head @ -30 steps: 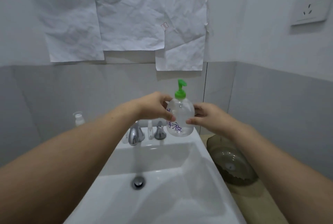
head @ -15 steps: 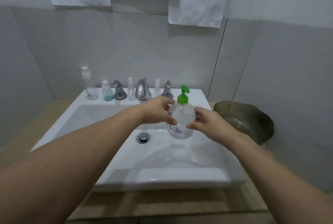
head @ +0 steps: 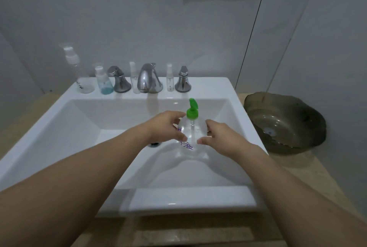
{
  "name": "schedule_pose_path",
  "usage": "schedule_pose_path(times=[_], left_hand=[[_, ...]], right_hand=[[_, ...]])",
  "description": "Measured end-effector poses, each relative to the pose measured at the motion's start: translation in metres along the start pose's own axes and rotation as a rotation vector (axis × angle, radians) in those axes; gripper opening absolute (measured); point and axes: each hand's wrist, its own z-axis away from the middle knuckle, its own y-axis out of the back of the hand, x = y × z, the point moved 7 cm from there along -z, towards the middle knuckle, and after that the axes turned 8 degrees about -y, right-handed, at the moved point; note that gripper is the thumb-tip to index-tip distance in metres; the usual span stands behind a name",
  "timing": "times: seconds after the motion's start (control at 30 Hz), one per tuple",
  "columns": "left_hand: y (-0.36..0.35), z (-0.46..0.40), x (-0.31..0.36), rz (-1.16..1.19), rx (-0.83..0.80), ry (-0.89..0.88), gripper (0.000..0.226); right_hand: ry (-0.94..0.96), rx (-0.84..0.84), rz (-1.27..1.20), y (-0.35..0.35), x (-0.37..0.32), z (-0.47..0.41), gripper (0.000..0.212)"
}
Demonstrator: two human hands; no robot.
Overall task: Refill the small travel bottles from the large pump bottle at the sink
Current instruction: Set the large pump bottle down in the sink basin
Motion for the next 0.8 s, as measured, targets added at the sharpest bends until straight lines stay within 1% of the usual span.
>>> schedule_pose_path(times=[0.17,0.3,0.47,0.6,0.67,0.73,0.77,0.8], left_hand=[[-0.001,-0.014,-0.027,0.006,-0.005,0.026,0.057],[-0.002,-0.024,-0.04,0.013,0.017,0.041,0.067],[-0.006,-0.03,-0.041,0.043,0.005,0.026,0.069],[-0.006,-0.027,-0.043,0.062,0.003,0.067,0.071],[-0.008,-0.021,-0.039,0.052,-0.013,0.095,0.074],[-0.009,-0.021,-0.033,0.001,-0.038,0.117,0.077],[-0.013,-0.023,-0.031,-0.021,-0.027,0.136,0.081],[0.002,0.004,-0.016,-0.066,0.007,0.137,0.085]], right_hand=[[0.019,-0.009,0.029,-0.015,0.001,-0.021,0.031],[0.012,-0.027,0.028,-0.019,0.004,-0.033,0.034],[-0.023,-0.03,0.037,-0.022,0.009,-0.038,0.037],[-0.061,-0.028,0.05,-0.026,0.006,-0.031,0.038],[-0.099,-0.015,0.05,-0.026,0.001,-0.021,0.042],[-0.126,-0.01,0.045,-0.024,-0.003,-0.017,0.051],[-0.155,-0.014,0.053,-0.023,0.001,-0.015,0.055],[-0.155,0.008,0.055,-0.017,-0.021,0.009,0.056]])
